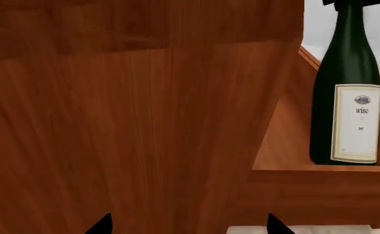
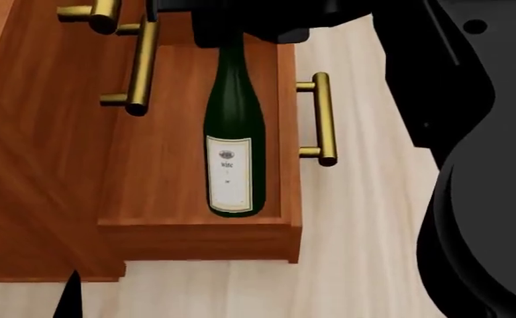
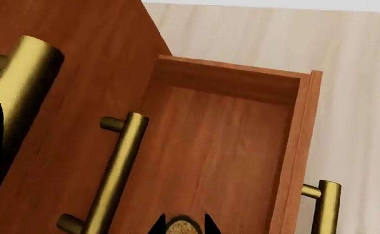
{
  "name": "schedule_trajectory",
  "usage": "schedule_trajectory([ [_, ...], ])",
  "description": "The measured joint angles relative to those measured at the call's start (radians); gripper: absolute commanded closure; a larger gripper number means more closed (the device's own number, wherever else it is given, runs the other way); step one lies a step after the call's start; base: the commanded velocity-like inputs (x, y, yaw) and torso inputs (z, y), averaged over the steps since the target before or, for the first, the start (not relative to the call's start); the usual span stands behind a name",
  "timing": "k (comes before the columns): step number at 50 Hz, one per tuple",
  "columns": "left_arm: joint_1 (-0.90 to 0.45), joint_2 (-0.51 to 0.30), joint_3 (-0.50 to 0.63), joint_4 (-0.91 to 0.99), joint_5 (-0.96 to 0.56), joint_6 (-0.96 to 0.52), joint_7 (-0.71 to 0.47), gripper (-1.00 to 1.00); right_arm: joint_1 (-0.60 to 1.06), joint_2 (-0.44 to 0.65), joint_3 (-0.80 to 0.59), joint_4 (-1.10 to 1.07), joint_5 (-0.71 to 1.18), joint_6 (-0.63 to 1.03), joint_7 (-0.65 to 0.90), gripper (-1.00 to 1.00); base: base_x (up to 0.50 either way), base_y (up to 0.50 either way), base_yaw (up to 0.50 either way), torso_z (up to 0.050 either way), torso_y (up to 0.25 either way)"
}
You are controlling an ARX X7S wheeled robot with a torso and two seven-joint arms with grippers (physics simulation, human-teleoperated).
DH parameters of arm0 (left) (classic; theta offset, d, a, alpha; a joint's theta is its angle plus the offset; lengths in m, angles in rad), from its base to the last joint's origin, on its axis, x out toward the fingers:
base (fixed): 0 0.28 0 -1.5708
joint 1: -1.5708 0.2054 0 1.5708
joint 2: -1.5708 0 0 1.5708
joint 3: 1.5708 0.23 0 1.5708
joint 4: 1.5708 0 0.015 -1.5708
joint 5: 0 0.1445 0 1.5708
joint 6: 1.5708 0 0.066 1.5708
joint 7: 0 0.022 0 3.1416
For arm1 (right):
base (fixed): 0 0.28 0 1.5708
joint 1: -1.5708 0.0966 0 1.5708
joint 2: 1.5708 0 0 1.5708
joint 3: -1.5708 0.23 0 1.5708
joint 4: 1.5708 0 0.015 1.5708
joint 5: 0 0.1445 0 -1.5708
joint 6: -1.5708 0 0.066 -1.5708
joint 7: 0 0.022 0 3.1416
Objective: Put the wine bottle in the bottom drawer of the cabinet.
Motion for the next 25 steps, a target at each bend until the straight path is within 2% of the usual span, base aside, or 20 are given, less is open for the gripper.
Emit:
schedule_trajectory([
  [25,0.007,0.003,0.008,-0.015,0.008,0.012,0.014,-1.0,0.007,0.006,0.085,0.001,-0.057,-0.014,0.0,1.0,0.0,0.0,0.0,0.0,-0.128],
])
